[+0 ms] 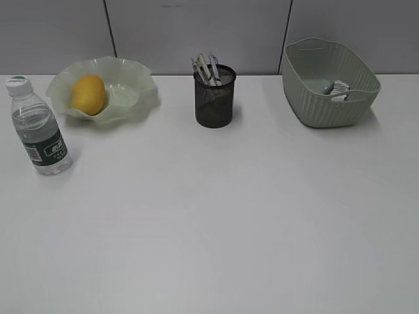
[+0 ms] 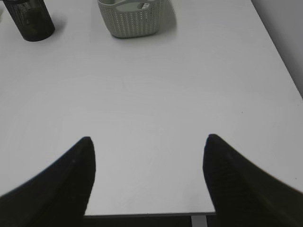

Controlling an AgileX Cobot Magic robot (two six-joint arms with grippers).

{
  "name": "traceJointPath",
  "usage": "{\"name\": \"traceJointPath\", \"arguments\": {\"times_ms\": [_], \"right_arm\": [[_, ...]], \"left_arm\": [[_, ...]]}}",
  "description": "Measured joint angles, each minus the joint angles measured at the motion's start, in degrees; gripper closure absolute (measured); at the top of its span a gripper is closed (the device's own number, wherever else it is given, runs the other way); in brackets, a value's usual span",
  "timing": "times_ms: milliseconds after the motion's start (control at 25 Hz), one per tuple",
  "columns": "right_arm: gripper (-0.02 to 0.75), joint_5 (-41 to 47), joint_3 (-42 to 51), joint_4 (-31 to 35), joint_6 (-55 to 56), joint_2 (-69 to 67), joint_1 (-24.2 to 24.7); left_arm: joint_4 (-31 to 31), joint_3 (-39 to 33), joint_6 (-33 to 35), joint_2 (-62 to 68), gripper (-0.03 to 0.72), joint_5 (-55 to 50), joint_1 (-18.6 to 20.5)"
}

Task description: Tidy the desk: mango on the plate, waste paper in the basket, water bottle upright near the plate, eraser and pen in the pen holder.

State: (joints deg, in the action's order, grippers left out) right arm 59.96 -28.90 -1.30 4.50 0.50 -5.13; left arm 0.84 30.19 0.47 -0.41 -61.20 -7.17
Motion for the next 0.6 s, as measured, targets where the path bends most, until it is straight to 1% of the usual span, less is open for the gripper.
{"name": "traceJointPath", "arguments": {"times_ms": [280, 600], "right_arm": [[0.174, 0.0, 0.0, 0.0, 0.0, 0.0, 0.0], [0.174, 0.0, 0.0, 0.0, 0.0, 0.0, 0.0]], "left_arm": [[0.0, 0.0, 0.0, -0.1, 0.31, 0.0, 0.0], [0.0, 0.0, 0.0, -0.1, 0.34, 0.0, 0.0]]}}
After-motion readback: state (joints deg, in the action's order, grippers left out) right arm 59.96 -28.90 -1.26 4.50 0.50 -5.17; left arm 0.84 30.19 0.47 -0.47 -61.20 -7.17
